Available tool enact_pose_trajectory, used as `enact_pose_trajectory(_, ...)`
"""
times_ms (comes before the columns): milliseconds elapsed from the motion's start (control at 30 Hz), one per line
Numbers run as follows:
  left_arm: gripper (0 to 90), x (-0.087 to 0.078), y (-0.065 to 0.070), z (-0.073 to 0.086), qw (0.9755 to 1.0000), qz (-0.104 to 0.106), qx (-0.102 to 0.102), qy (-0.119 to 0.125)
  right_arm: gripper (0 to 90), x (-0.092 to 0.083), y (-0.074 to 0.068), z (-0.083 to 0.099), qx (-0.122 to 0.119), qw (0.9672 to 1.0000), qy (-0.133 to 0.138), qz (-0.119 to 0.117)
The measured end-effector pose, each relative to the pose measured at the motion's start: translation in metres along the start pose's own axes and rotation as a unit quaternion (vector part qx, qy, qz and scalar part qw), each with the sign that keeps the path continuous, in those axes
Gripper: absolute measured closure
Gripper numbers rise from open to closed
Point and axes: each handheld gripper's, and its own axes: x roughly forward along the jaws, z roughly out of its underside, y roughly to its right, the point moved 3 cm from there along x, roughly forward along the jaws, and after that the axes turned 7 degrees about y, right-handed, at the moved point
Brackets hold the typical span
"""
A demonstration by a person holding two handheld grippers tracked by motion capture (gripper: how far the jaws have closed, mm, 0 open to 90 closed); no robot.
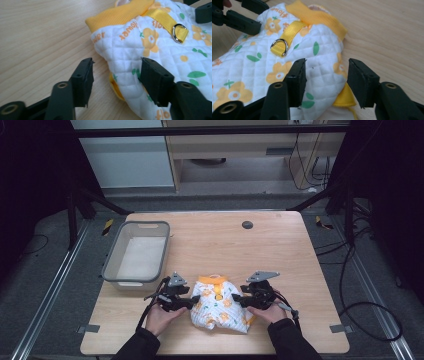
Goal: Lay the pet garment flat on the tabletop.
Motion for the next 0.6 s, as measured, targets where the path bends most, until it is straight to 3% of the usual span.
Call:
enact_pose_trajectory(100,57.3,0.0022,0.0021,0.0012,0.9999,0.013,-0.003,-0.009,53.9,0.0013,-0.0002,0.0009,-0.001,1.0,-0.005,-0.002)
enact_pose_trajectory(233,68.6,0.0053,0.0059,0.0029,0.9994,0.027,-0.009,-0.018,69.3,0.0028,-0.0014,0.0026,-0.004,0.9998,-0.017,-0.009)
enact_pose_trajectory(267,71.9,0.0053,0.0059,0.0029,0.9994,0.027,-0.009,-0.018,69.3,0.0028,-0.0014,0.0026,-0.004,0.9998,-0.017,-0.009)
enact_pose_trajectory(300,71.9,0.0054,0.0061,0.003,0.9992,0.033,-0.011,-0.019,73.2,0.0031,-0.0021,0.0029,-0.003,0.9998,-0.019,-0.011)
enact_pose_trajectory(333,78.7,0.0057,0.0067,0.0032,0.999,0.035,-0.012,-0.023,82.4,0.0034,-0.0027,0.0033,-0.004,0.9995,-0.025,-0.017)
enact_pose_trajectory(400,82.5,0.0061,0.0075,0.0035,0.9989,0.038,-0.013,-0.023,88.0,0.0034,-0.0033,0.0033,-0.002,0.9993,-0.028,-0.024)
enact_pose_trajectory(600,85.8,0.001,0.0087,0.002,0.9985,0.049,-0.011,-0.019,89.3,-0.0011,-0.0038,0.0011,0.003,0.999,-0.028,-0.037)
